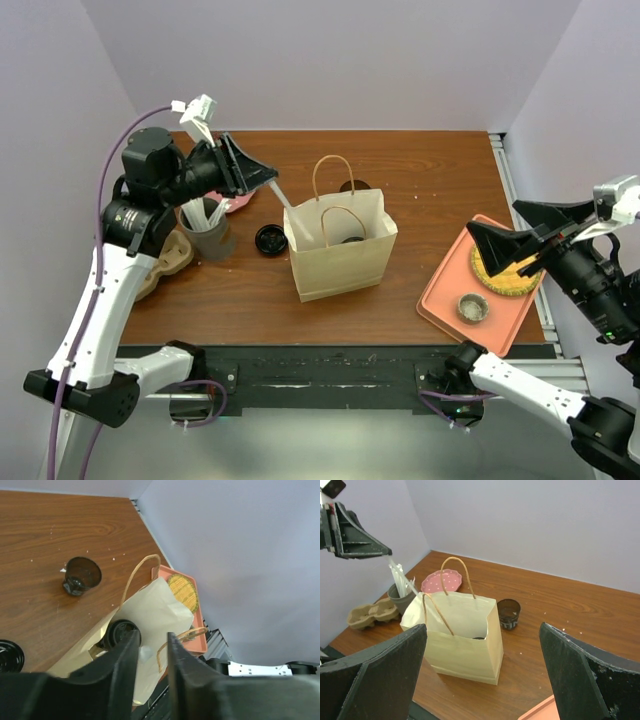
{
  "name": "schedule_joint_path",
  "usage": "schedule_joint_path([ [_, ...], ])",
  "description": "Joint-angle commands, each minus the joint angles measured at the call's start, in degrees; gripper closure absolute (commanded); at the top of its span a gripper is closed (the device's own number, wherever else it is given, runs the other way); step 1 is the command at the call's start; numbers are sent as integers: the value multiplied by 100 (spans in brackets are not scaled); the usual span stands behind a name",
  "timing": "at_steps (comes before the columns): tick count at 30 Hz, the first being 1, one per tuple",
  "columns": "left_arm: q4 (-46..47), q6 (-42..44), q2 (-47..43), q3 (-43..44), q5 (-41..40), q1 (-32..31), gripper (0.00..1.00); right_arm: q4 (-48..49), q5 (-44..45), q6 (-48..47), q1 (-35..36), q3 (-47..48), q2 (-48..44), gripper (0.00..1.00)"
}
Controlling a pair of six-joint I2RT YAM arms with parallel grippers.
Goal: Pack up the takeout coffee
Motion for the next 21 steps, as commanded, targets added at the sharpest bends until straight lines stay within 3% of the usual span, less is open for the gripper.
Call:
schedule_joint_path([
  [1, -170, 153, 22, -191, 70, -34, 48, -301, 275, 351, -14, -54, 41, 1],
  [8, -1365, 776, 452, 1195, -298, -26, 18, -662, 389, 1239, -5, 437, 593, 1],
  [9, -1497, 847, 470, 1302, -308, -26, 13, -758, 450, 1353, -5, 525, 725, 1],
  [10, -1524, 856, 470, 1381, -308, -34, 0, -977, 521, 1528, -14, 735, 1022, 1],
  [15, -895, 619, 15, 1094, -124, -26, 0, -1419, 566, 2040, -14, 1115, 1535, 1],
  [21, 371, 189, -1066, -172, 61, -34, 0, -514, 398, 2224, -14, 439, 1166, 1],
])
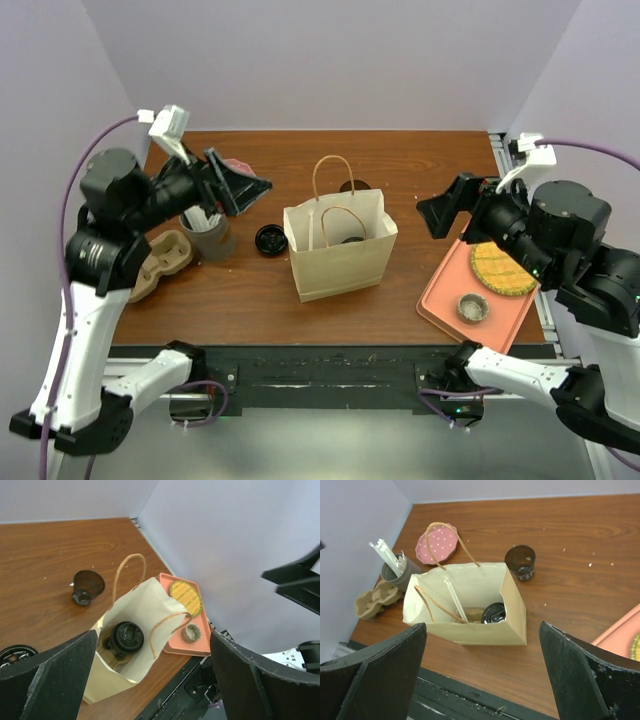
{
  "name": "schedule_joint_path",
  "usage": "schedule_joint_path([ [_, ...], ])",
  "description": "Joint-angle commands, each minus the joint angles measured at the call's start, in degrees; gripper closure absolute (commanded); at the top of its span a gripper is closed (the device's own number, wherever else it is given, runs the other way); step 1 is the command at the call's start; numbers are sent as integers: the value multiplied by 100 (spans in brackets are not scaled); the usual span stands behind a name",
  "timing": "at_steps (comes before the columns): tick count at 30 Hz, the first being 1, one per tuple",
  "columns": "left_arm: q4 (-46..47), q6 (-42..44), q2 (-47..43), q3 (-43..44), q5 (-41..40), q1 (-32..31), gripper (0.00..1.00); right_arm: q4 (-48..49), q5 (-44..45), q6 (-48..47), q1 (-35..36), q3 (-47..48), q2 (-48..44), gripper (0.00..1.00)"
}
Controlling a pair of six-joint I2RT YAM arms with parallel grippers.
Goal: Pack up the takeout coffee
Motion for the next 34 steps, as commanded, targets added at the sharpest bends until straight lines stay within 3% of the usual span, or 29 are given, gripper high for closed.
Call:
schedule_joint_path([
  [1, 1143, -454, -726, -710, 236, -26, 0, 551, 31, 512, -14, -278, -347, 1],
  [8, 1838, -588, -1448, -1511, 8, -34, 0, 806, 49, 654, -5, -630, -390, 1],
  [34, 1469, -288, -1176, -1178, 166, -26, 0, 1123, 198, 830, -14, -736, -382, 1],
])
